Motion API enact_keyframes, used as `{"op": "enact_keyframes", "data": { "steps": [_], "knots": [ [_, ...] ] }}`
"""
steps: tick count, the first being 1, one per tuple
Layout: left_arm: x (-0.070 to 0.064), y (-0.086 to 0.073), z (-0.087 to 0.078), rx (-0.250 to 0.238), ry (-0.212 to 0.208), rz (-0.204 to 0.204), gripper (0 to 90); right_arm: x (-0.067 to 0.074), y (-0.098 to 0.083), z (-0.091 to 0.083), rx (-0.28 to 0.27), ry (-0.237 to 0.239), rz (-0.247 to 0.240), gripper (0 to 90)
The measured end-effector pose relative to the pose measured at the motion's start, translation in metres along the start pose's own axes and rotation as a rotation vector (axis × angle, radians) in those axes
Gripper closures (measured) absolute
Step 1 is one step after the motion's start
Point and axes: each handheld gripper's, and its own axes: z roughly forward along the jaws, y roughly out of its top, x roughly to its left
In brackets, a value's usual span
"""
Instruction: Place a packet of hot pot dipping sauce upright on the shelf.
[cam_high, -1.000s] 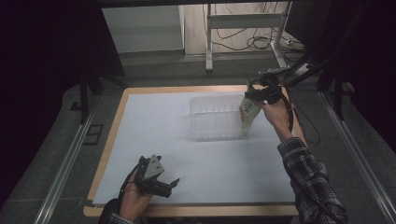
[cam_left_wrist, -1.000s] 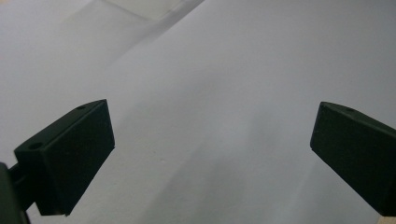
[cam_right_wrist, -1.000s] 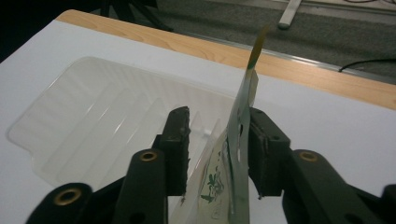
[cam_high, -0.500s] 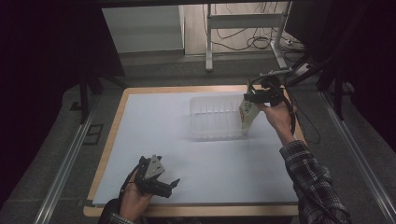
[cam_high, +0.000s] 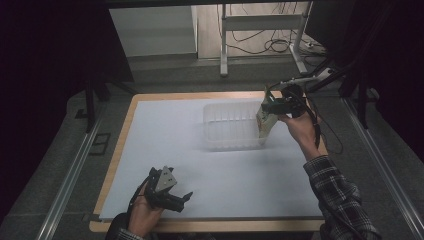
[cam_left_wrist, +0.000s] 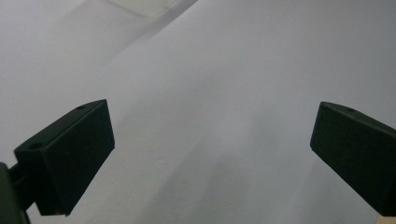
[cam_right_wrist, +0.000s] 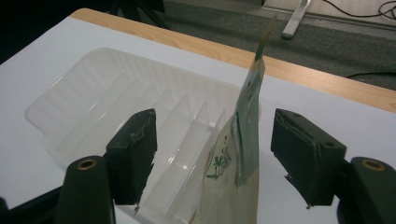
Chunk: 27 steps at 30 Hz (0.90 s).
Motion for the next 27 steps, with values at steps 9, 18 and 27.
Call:
{"op": "enact_keyframes", "data": {
  "steps": [9, 18, 27],
  "knots": [
    [0.0, 0.0, 0.0, 0.002, 0.0, 0.002, 0.0, -0.002, -0.006, -0.004, 0.0, 0.046, 0.006, 21.1],
    [0.0, 0.0, 0.0, 0.003, 0.0, 0.003, 0.0, -0.004, -0.012, -0.012, -0.014, 0.083, 0.029, 16.7],
    [-0.001, 0.0, 0.001, 0.005, 0.001, 0.004, 0.0, 0.0, -0.022, -0.018, -0.019, 0.092, 0.003, 16.0]
  ]
}}
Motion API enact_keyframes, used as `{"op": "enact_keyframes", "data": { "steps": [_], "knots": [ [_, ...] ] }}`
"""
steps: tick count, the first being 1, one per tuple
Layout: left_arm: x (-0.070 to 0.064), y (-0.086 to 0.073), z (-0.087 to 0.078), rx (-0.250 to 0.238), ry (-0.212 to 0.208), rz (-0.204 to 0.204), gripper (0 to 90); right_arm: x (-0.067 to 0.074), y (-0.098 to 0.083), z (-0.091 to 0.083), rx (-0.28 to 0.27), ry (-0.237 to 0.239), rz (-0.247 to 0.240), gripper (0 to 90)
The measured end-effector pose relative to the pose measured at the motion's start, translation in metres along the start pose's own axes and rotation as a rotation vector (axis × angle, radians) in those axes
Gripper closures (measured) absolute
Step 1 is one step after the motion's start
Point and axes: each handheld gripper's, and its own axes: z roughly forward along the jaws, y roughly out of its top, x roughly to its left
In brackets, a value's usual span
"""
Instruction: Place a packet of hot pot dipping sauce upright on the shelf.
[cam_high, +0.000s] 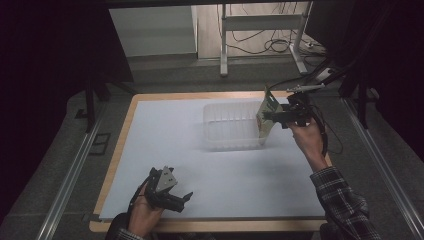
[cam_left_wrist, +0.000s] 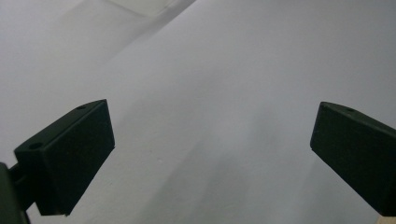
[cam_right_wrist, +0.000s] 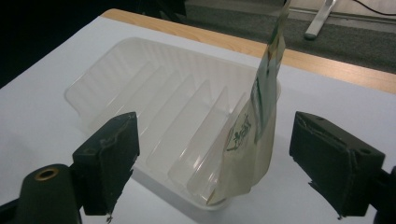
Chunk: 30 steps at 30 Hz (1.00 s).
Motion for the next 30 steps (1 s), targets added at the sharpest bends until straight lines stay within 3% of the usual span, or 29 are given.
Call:
{"op": "enact_keyframes", "data": {
  "steps": [30],
  "knots": [
    [-0.001, 0.0, 0.001, 0.004, 0.001, 0.005, 0.0, 0.018, -0.044, -0.019, -0.043, 0.007, -0.041, 7.2]
  ]
}}
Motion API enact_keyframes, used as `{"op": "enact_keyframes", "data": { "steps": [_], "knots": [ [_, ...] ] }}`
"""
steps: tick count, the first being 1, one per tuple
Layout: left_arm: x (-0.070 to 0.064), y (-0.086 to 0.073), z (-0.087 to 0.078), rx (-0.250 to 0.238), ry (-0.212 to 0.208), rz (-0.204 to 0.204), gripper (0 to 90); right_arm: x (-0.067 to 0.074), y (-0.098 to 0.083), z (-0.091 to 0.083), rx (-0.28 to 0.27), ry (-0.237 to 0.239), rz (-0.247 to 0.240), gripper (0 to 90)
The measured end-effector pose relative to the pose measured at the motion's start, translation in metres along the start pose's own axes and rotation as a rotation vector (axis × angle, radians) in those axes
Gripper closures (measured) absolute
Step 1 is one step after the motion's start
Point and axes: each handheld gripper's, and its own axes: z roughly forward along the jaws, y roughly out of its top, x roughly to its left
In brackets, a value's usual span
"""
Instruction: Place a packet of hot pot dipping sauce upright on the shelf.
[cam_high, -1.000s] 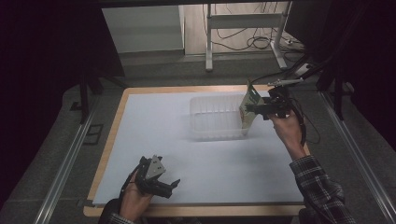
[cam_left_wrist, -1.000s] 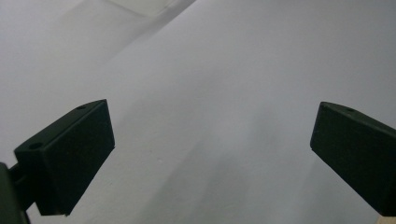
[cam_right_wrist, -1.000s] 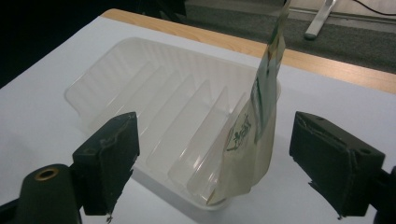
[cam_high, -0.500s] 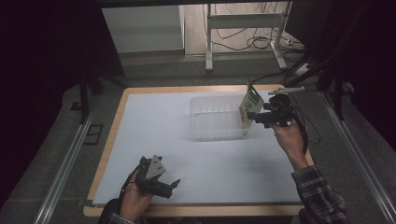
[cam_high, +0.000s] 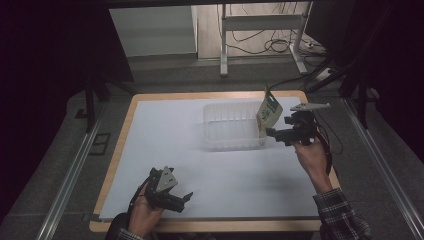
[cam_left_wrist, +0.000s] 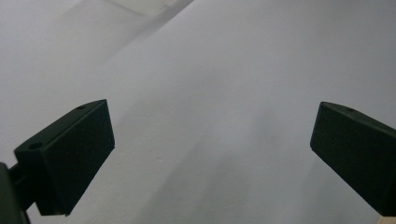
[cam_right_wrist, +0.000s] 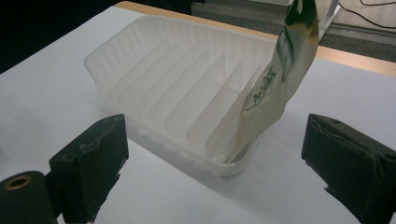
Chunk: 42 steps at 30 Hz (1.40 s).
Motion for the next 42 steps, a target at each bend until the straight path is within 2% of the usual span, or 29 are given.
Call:
{"op": "enact_keyframes", "data": {
  "steps": [10, 14, 21, 25, 33, 42],
  "knots": [
    [0.0, 0.0, 0.0, 0.001, 0.002, 0.004, 0.0, 0.003, -0.011, -0.002, 0.021, 0.019, -0.031, 4.3],
    [0.0, 0.0, -0.001, -0.003, 0.003, 0.004, 0.0, 0.005, -0.016, -0.002, 0.033, 0.014, -0.063, 4.3],
    [0.0, 0.0, -0.002, -0.005, 0.013, 0.003, 0.0, 0.003, -0.026, -0.002, 0.052, 0.051, -0.052, 4.4],
    [0.001, 0.0, -0.004, -0.002, 0.027, -0.009, 0.0, 0.004, -0.031, -0.002, 0.054, 0.078, -0.081, 3.1],
    [0.001, 0.0, -0.004, 0.0, 0.031, -0.009, 0.0, 0.011, -0.041, -0.003, 0.079, 0.063, -0.109, 0.0],
    [0.002, 0.0, -0.005, -0.013, 0.043, -0.018, 0.0, 0.012, -0.054, -0.012, 0.077, 0.103, -0.09, 0.0]
  ]
}}
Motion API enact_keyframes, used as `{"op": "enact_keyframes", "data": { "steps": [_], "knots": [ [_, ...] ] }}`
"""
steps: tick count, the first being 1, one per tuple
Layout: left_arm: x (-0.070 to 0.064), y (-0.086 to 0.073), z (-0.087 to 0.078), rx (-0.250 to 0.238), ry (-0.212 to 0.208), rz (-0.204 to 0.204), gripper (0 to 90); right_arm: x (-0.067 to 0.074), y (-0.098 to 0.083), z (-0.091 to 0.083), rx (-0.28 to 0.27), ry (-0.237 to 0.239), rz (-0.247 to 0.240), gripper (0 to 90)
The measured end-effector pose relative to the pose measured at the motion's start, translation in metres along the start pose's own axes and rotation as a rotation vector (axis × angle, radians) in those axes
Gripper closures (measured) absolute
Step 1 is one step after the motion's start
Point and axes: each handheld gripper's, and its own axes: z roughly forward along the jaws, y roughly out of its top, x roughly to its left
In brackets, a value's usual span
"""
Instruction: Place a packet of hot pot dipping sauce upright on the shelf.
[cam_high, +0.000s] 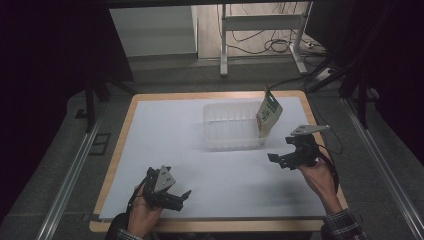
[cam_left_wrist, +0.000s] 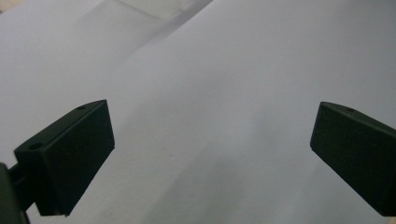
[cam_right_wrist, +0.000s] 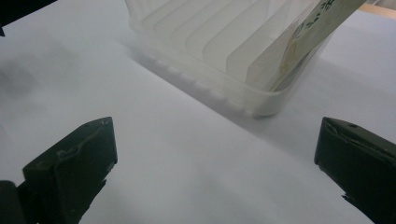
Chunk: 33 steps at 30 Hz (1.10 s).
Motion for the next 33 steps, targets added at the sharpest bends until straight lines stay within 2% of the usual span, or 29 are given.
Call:
{"op": "enact_keyframes", "data": {
  "steps": [7, 11, 16, 22, 28, 33],
  "knots": [
    [0.0, 0.0, 0.0, 0.001, -0.003, 0.005, 0.0, 0.005, -0.005, -0.008, -0.027, 0.028, -0.001, 0.0],
    [0.0, 0.0, 0.0, 0.002, -0.009, 0.007, 0.0, 0.01, -0.009, -0.009, -0.005, 0.031, -0.013, 0.0],
    [0.0, -0.001, 0.0, 0.002, -0.01, 0.008, 0.0, 0.015, -0.015, -0.009, 0.006, 0.03, -0.012, 0.0],
    [-0.001, -0.001, 0.001, 0.006, -0.017, 0.012, 0.0, 0.018, -0.024, -0.011, -0.014, 0.026, -0.001, 0.0],
    [-0.001, -0.001, 0.001, 0.007, -0.016, 0.013, 0.0, 0.024, -0.032, -0.011, -0.004, -0.004, -0.01, 0.0],
    [-0.001, -0.001, 0.002, 0.007, -0.016, 0.014, 0.0, 0.029, -0.038, -0.01, 0.006, 0.03, 0.003, 0.0]
  ]
}}
